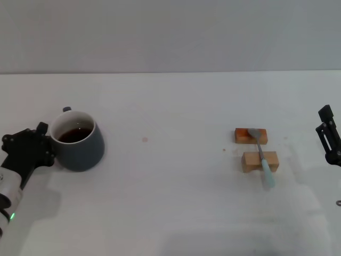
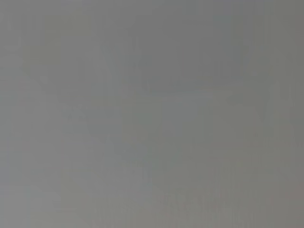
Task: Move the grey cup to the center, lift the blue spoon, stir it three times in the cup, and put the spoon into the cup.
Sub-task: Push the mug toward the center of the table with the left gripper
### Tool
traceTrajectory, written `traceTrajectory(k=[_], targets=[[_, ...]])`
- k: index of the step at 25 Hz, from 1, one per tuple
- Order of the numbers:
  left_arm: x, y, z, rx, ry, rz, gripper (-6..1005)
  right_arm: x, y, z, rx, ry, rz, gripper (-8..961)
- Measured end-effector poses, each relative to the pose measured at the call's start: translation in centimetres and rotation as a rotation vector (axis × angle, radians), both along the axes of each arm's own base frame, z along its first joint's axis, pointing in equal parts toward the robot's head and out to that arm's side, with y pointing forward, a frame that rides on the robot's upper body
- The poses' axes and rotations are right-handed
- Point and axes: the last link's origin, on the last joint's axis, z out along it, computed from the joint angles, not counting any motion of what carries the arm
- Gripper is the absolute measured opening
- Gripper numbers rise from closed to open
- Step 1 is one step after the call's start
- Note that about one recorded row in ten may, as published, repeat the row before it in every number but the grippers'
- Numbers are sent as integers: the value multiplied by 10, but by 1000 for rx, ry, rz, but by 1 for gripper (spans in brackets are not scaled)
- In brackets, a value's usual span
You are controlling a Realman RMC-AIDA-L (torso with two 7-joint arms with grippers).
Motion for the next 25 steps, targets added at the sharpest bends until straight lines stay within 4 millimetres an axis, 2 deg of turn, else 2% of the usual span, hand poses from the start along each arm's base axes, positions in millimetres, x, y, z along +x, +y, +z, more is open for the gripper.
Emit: traceTrajectory(k=[8,15,18,25], targets=[[14,-2,-14,-48,-18,-52,-2,-2,0,-2,-8,6,6,684],[33,-11,-35,-121,-54,-116,-2,-3,-2,-2,-7,14,8,684],[35,-12,-38,-132,-59,-125,-2,-2,-5,-3,-8,17,3,684],[30,-18,-32,-100,-73,-113,-2,2,-10,-3,-9,17,-11,684]])
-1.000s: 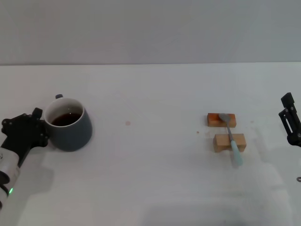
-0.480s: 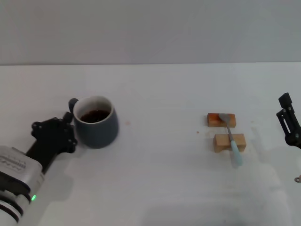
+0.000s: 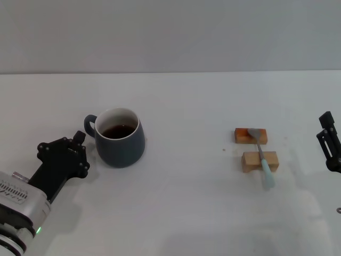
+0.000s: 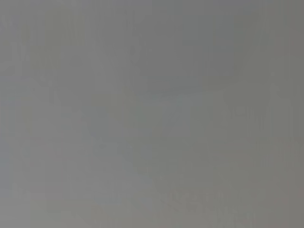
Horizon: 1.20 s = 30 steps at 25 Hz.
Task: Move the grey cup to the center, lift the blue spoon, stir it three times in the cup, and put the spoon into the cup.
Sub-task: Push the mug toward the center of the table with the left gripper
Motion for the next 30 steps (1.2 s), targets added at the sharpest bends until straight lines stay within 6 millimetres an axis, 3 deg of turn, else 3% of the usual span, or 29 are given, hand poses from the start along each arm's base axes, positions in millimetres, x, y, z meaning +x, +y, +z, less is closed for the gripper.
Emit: traceTrajectory(k=[30], targets=[[37,7,-25,-103,-34,-118,-2,-4,3,-3,-13,-1,16,685]])
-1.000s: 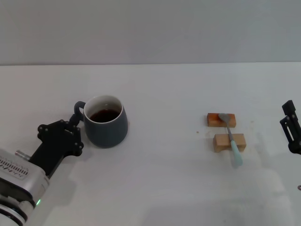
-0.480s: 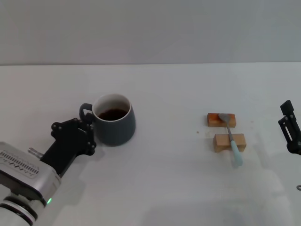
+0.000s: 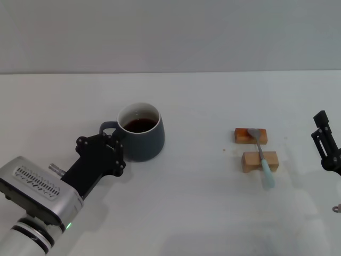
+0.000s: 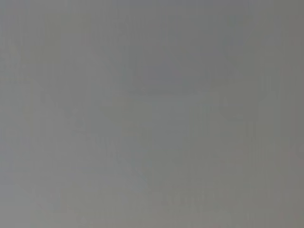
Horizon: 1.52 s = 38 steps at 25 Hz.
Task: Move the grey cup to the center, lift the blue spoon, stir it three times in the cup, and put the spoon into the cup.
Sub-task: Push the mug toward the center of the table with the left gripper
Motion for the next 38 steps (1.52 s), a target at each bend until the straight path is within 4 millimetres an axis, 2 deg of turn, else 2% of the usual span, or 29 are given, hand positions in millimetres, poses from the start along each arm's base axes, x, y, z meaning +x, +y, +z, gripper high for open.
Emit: traceTrajectory(k=[10,22,31,35,37,38], targets=[[-9,4,10,44,7,38,-1,0,0,-1,-3,0,-1,685],[1,9,4,22,-5,15,-1,-1,1,-1,-5,3,0,685],[7,3,-3,-10,-9,-9,-1,-1,1,-4,-19,7,-11,685],[3,0,-1,3,-9,2,-1,0,-1,-5,-23,11,-19,685],[-17,-17,20,116,-59,59,-1,1,-4,-7,-33,10,-24,684],[-17,-17,20,116,-59,59,-1,2,-6,-8,-39,9,-25,684]])
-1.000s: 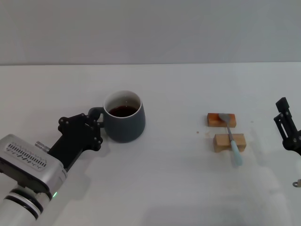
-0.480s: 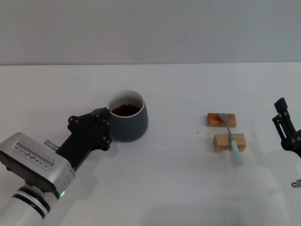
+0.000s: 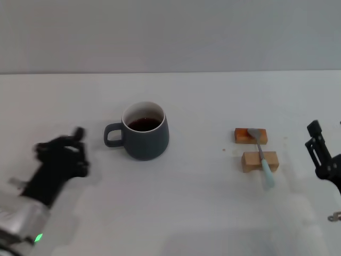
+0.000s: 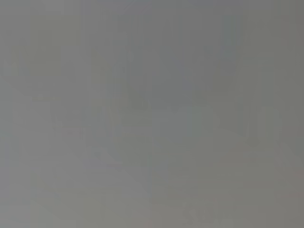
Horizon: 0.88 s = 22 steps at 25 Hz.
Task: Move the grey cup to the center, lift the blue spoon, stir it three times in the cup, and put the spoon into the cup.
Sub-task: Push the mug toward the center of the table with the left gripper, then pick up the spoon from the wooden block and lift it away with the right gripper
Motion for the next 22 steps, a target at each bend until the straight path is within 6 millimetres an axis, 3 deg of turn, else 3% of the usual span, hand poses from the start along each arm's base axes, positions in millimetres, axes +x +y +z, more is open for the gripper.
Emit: traceTrajectory(k=[2,5,6,12,13,22], targets=[[-15,-18,16,96,-31,41,-1,1,-4,-2,-12,-6,-1,683],[-24,-26,24,139,-39,80,-1,2,-8,-5,-30,-11,-7,678],[-38,-34,33,181,-36,135,-1,3,-10,-8,-46,-14,-12,677],[-47,-38,39,207,-33,172,-1,0,-16,-9,-67,-30,33,668],[-57,-44,51,275,-63,230,-1,-1,-17,-9,-68,-33,46,667],[-73,-45,72,332,-188,273,-2,-7,-24,-8,-66,-47,117,654]])
